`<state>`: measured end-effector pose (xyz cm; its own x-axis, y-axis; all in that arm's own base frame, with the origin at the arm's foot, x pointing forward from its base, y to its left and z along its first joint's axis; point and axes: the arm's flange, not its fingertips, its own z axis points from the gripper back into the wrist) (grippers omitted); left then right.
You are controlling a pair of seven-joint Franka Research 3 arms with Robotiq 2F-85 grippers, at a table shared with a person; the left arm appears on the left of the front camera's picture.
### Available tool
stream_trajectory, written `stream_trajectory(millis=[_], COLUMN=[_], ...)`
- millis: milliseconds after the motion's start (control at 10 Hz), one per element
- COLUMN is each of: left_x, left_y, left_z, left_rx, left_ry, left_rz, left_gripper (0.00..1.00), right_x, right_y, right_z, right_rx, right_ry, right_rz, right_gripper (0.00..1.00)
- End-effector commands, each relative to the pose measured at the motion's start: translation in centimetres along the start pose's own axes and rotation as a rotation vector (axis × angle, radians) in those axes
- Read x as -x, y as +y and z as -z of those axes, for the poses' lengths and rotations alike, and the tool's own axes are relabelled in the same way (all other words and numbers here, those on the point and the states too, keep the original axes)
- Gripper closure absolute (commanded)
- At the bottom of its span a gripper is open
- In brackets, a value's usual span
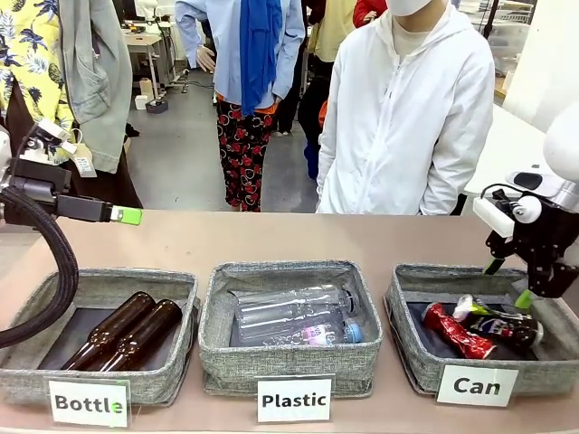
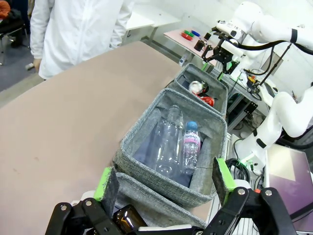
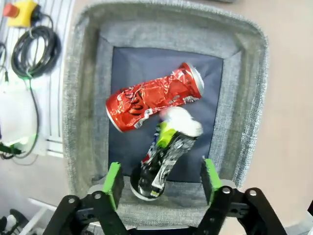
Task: Sort the can waste into the basket.
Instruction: Pick up the can waste from the table and place it in the right Fabric basket.
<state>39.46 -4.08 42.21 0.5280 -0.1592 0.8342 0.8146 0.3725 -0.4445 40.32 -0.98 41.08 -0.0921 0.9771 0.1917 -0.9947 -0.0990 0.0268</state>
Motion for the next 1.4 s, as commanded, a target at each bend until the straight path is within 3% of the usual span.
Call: stream_trajectory(millis=[0, 100, 200, 400, 600, 700, 800, 1100, 1200, 1300], left_x=[0.0, 0.0, 0.0, 0.0, 0.0, 0.0, 0.0, 0.0, 0.0, 0.0], left_y=[-0.1, -0.1, -0.1, -0.1, -0.1, -0.1, -0.1, -0.1, -0.1, -0.1], left_z=[-0.4, -0.4, -0.4, -0.4, -0.4, -0.4, -0.4, -0.4, -0.4, -0.4], left_rx=[0.009, 0.009, 0.009, 0.009, 0.009, 0.009, 0.009, 0.009, 0.009, 0.009], left_ry=[0.003, 0.003, 0.003, 0.003, 0.003, 0.003, 0.003, 0.003, 0.003, 0.003], left_rz=[0.007, 0.007, 0.007, 0.007, 0.007, 0.007, 0.007, 0.007, 0.007, 0.007], left_gripper=[0.00, 0.00, 0.00, 0.00, 0.00, 0.00, 0.00, 0.00, 0.00, 0.00], right_x=[-0.1, -0.3, -1.0, -2.9, -3.9, -4.6, -4.9, -7.4, -8.4, -5.6], right_y=[-0.6, -0.7, -1.1, -2.6, -5.2, -6.6, -7.4, -9.4, -10.0, -9.2], right_z=[-0.4, -0.6, -1.2, -2.3, -2.1, -1.8, -1.2, 2.4, 3.8, 1.0], right_rx=[0.007, -0.007, -0.040, -0.170, -0.195, -0.275, -0.293, -0.314, -0.283, -0.424], right_ry=[-0.015, -0.045, -0.144, -0.461, -0.809, -0.990, -1.070, -1.159, -1.105, -0.900], right_rz=[0.028, 0.071, 0.236, 0.838, 1.212, 1.339, 1.366, 1.314, 1.272, 1.241], right_gripper=[0.00, 0.00, 0.00, 0.00, 0.00, 0.00, 0.00, 0.00, 0.00, 0.00])
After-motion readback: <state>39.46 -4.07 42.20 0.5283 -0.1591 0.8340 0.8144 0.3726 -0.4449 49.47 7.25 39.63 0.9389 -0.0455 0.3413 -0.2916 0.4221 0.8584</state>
